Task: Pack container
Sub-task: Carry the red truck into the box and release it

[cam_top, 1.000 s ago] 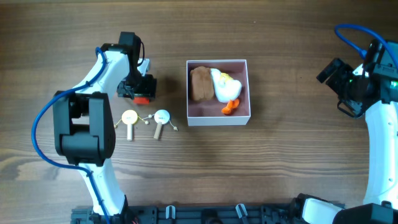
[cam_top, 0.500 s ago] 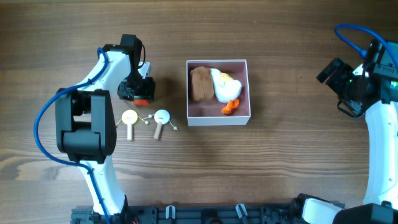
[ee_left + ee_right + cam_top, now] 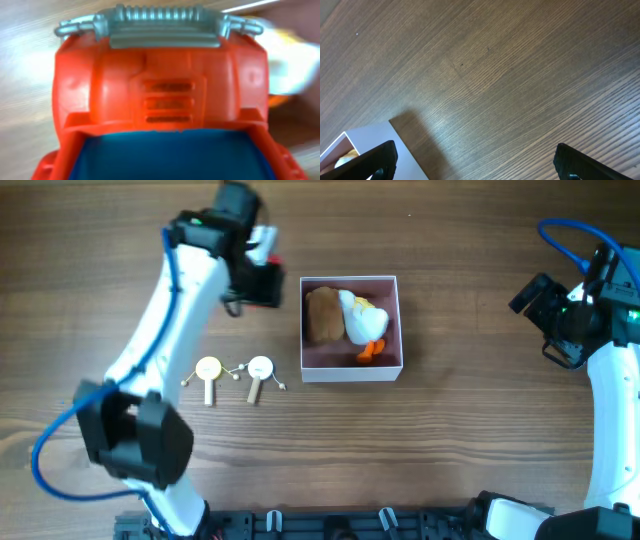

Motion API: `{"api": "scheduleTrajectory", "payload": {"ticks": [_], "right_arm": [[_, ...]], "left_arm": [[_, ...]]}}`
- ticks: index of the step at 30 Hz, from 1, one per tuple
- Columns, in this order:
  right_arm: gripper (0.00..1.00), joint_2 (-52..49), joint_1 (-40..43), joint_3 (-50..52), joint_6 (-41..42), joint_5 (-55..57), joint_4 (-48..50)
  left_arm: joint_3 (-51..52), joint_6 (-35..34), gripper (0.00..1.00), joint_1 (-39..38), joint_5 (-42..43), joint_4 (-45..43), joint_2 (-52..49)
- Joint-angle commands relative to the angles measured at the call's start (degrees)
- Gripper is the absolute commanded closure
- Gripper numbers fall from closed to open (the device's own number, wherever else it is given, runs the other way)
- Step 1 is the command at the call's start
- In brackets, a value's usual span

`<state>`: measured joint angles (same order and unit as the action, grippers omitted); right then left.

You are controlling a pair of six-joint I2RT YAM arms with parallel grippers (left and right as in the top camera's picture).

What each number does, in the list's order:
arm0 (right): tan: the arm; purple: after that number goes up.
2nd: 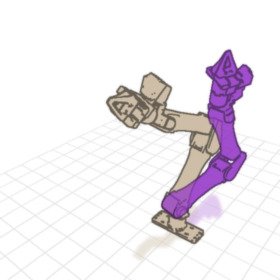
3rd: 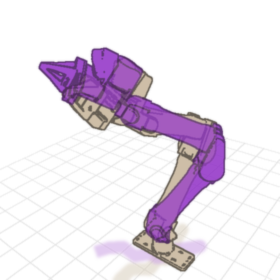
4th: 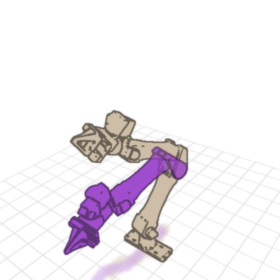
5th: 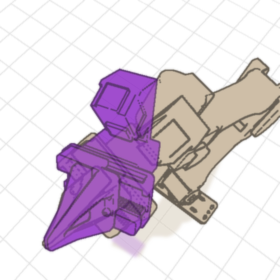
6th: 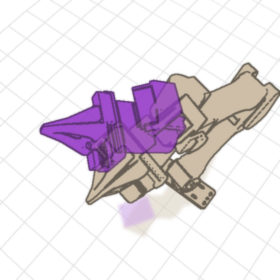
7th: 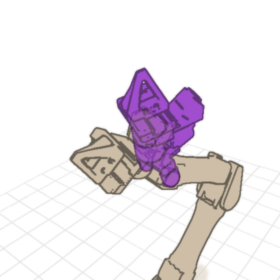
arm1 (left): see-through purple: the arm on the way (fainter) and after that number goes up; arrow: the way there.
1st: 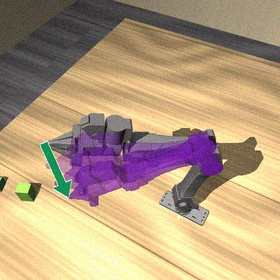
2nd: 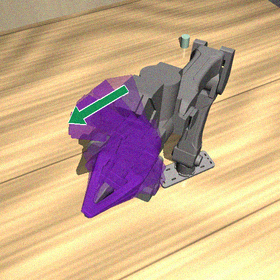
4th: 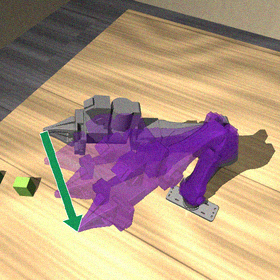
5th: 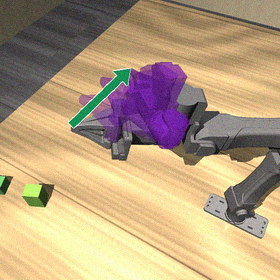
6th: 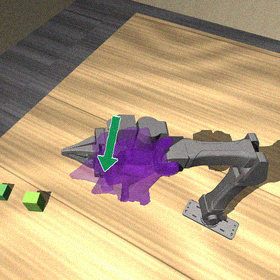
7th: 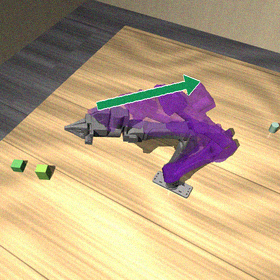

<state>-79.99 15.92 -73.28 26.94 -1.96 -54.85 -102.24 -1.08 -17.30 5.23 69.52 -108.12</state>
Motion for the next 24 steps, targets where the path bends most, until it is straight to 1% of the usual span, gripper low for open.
{"api": "scheduleTrajectory", "payload": {"ticks": [1, 3, 4, 5, 7, 8, 9, 12, 15, 16, 18, 19, 21, 24], "right_arm": [[0.0, -0.3, -0.1, -0.5, 0.1, -0.7, 0.2], [0.01, -0.3, -0.1, -0.5, 0.1, -0.7, 0.2], [0.0, -0.3, -0.1, -0.5, 0.1, -0.7, 0.2], [0.0, -0.3, -0.1, -0.5, 0.1, -0.7, 0.2], [0.01, -0.3, -0.1, -0.5, 0.1, -0.7, 0.2], [0.0, -0.3, -0.1, -0.5, 0.1, -0.7, 0.2], [0.0, -0.3, -0.1, -0.5, 0.1, -0.7, 0.2], [0.0, -0.3, -0.1, -0.5, 0.1, -0.7, 0.2], [0.0, -0.3, -0.1, -0.5, 0.1, -0.7, 0.2], [0.0, -0.3, -0.1, -0.5, 0.1, -0.7, 0.2], [0.01, -0.3, -0.1, -0.5, 0.1, -0.7, 0.2], [0.0, -0.3, -0.1, -0.5, 0.1, -0.7, 0.2], [0.0, -0.3, -0.1, -0.5, 0.1, -0.7, 0.2], [0.0, -0.3, -0.1, -0.5, 0.1, -0.7, 0.2]], "left_arm": [[-0.5, -6.6, 0.76, -9.0, 1.9, -2.4, 0.9], [-0.5, -10.9, 0.8, -12.7, 1.6, -3.8, -0.5], [-0.5, -11.7, 0.83, -15.2, 1.5, -4.9, -1.9], [-0.5, -9.9, 0.84, -16.7, 1.3, -5.4, -3.0], [-0.5, -1.9, 0.89, -18.9, -0.4, -5.2, -4.8], [-0.5, 2.3, 0.96, -19.6, -2.6, -4.5, -5.5], [-0.5, 10.4, 0.96, -20.4, -5.6, -3.2, -6.1], [-0.5, 30.4, 0.96, -20.9, -6.8, 0.3, -6.3], [-0.5, 41.0, 0.96, -20.4, -6.9, 1.0, -6.3], [-0.5, 43.8, 0.96, -19.9, -6.8, 1.0, -6.3], [-0.5, 47.1, 0.96, -19.0, -6.3, 0.6, -6.3], [-0.4, 49.1, 0.96, -18.5, -4.7, 0.4, -6.3], [-0.1, 52.9, 0.93, -17.7, -0.7, 0.3, -6.3], [1.1, 53.4, 0.88, -16.8, 0.6, 0.3, -6.4]]}}
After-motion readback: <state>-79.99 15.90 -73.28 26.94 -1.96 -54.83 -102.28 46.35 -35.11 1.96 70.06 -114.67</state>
